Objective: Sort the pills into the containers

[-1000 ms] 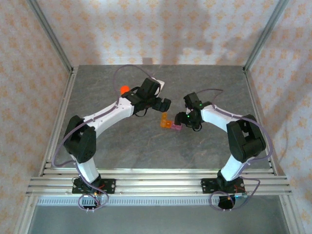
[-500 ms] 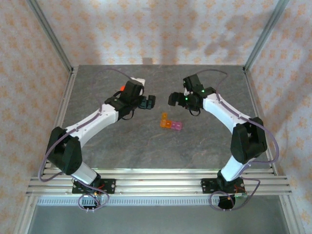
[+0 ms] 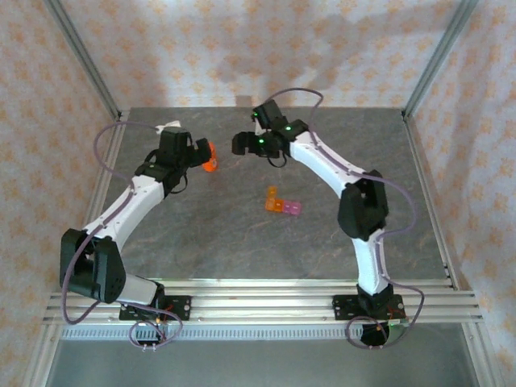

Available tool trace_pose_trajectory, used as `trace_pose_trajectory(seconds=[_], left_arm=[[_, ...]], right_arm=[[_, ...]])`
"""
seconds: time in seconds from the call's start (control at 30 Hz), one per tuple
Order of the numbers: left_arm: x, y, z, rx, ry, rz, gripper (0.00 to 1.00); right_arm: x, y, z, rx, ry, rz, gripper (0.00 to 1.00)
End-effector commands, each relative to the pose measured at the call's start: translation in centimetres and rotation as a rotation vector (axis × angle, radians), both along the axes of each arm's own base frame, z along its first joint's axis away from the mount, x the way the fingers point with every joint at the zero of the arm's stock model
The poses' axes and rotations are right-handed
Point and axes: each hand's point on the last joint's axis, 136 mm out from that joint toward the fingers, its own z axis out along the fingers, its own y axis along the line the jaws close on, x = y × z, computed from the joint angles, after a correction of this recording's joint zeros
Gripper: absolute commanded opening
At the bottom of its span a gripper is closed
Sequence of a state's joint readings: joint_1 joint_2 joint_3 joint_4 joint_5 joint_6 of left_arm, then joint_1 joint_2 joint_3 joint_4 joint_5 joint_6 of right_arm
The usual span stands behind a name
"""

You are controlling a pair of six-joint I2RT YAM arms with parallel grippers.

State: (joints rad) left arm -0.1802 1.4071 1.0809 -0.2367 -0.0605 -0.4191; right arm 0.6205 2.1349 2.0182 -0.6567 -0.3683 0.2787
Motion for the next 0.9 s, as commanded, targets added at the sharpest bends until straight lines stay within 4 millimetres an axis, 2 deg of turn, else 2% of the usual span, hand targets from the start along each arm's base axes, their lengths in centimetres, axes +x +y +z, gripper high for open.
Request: trace_pose_trajectory(seconds=[0.0,0.13,0.37,0.87], left_arm=[[-0.9,2.8,0.3,-0.068,-0.009,0.108,1.00],[-1.6,5.1,-0.1,-0.088,0.018,0.161,1.00],[-2.7,7.5,-1.6,-0.109,0.056,0.228,1.00],[-3.4,8.6,-3.4,-0.140,0.091,0.282,1.00]], right_arm=[[-0.4,2.7,-0.7,-0.062,-0.016,0.103,0.88],[0.6,5.9,-1.3,-0.119,-0.111,0.177,0.90],[2.6,9.0,-0.8,-0.085,-0.247,0.218,0.91],[4.4,12.2,-3.4,-0.073,-0.375,0.250,0.90]])
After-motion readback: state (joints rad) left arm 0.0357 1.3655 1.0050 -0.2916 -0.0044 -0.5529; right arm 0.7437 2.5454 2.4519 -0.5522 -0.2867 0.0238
